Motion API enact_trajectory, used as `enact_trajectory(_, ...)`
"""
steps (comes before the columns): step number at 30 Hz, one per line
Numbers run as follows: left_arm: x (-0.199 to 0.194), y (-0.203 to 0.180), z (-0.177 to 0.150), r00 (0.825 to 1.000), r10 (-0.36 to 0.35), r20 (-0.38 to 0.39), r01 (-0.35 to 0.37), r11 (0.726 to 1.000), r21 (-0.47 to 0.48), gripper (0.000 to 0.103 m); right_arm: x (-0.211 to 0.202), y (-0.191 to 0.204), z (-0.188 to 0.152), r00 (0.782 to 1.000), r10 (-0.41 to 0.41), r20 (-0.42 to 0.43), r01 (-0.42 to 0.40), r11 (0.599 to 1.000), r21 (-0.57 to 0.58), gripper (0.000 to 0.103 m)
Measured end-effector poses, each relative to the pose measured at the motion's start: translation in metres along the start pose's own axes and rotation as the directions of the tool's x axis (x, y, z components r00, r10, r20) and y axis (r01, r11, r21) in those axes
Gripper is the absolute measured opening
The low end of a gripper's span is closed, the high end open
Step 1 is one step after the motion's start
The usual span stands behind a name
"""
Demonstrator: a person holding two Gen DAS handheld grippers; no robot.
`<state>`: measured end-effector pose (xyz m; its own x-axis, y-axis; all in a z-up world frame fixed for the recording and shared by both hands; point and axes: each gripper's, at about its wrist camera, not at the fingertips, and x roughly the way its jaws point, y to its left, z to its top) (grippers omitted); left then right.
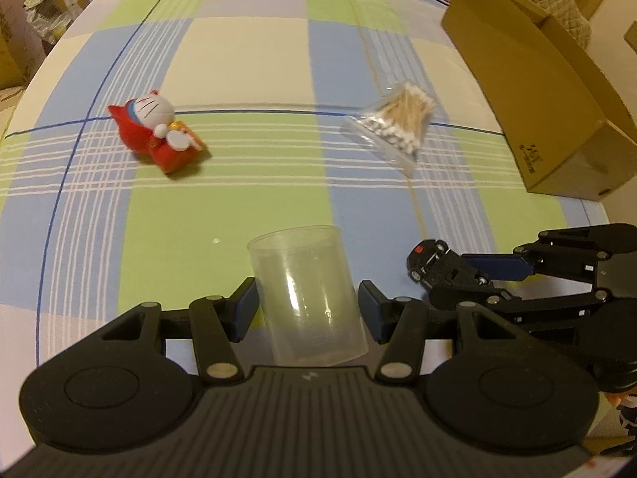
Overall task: Organize objects
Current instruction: 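Carry the clear cup and toy car with both tools over the cardboard box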
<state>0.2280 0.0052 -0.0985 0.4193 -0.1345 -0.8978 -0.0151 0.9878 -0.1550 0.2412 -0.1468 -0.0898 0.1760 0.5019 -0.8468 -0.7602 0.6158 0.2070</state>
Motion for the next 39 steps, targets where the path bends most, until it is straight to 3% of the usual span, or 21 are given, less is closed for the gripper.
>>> enact_trajectory(26,-0.048,-0.088,0.025,0.987,-0.112,0.119,0.095,0.986,0.137,0.050,-0.114,-0.037,-0.023,0.980,-0.045,0.195,0.024,0.994,0.107,0.029)
enact_trajectory(39,-0.064,-0.152,0.064,0.964,-0.202,0.174,0.158,0.958,0.238,0.050,-0.200,-0.087,-0.014,0.931,-0.129,0.341,0.073,0.983,0.170,0.029)
